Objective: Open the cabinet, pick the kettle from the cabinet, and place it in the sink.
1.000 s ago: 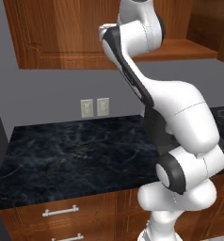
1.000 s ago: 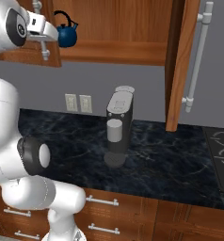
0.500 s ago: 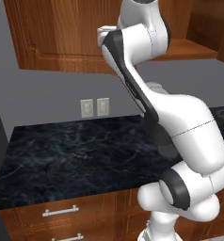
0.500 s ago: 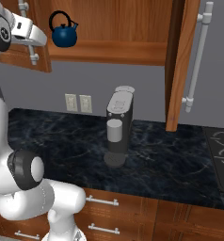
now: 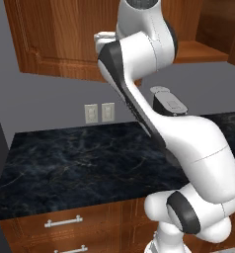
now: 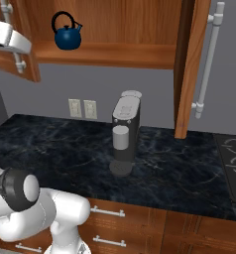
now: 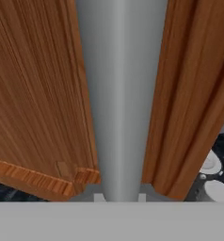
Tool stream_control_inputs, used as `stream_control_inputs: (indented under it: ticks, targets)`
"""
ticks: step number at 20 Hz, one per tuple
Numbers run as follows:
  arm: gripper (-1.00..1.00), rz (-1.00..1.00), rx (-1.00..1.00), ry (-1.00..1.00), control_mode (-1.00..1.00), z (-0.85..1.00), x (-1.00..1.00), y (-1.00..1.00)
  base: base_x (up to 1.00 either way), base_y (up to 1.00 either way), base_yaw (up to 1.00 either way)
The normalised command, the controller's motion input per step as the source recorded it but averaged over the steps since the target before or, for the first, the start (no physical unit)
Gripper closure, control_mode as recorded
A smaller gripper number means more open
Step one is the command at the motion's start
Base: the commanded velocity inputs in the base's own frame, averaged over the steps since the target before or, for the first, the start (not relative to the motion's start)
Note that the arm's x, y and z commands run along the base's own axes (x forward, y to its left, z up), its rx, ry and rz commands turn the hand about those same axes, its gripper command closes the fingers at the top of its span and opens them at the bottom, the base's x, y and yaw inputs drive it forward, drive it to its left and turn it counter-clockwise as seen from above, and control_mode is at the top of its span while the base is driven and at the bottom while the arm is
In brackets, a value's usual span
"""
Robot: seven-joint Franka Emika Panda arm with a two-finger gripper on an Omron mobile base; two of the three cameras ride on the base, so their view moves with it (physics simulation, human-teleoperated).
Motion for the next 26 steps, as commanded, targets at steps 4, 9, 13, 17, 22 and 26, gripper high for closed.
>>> stream_control_inputs:
  ticks: [4,9,13,17,22,26]
  targets:
    - [1.00,-0.04,0.00,-0.02,-1.00,-0.08,-0.53,0.45,0.00,0.00,0.00]
    - [1.00,-0.02,0.00,-0.05,-1.00,-0.08,-0.50,0.45,0.00,0.00,0.00]
    - [1.00,0.00,0.00,-0.07,-1.00,-0.09,-0.49,0.46,0.00,0.00,0.00]
    - [1.00,0.00,0.00,-0.09,-1.00,-0.09,-0.46,0.46,0.00,0.00,0.00]
    - [1.00,0.00,0.00,-0.09,-1.00,-0.07,-0.39,0.48,0.00,0.00,0.00]
    - [-1.00,0.00,0.00,-0.05,-1.00,-0.07,-0.30,0.48,0.00,0.00,0.00]
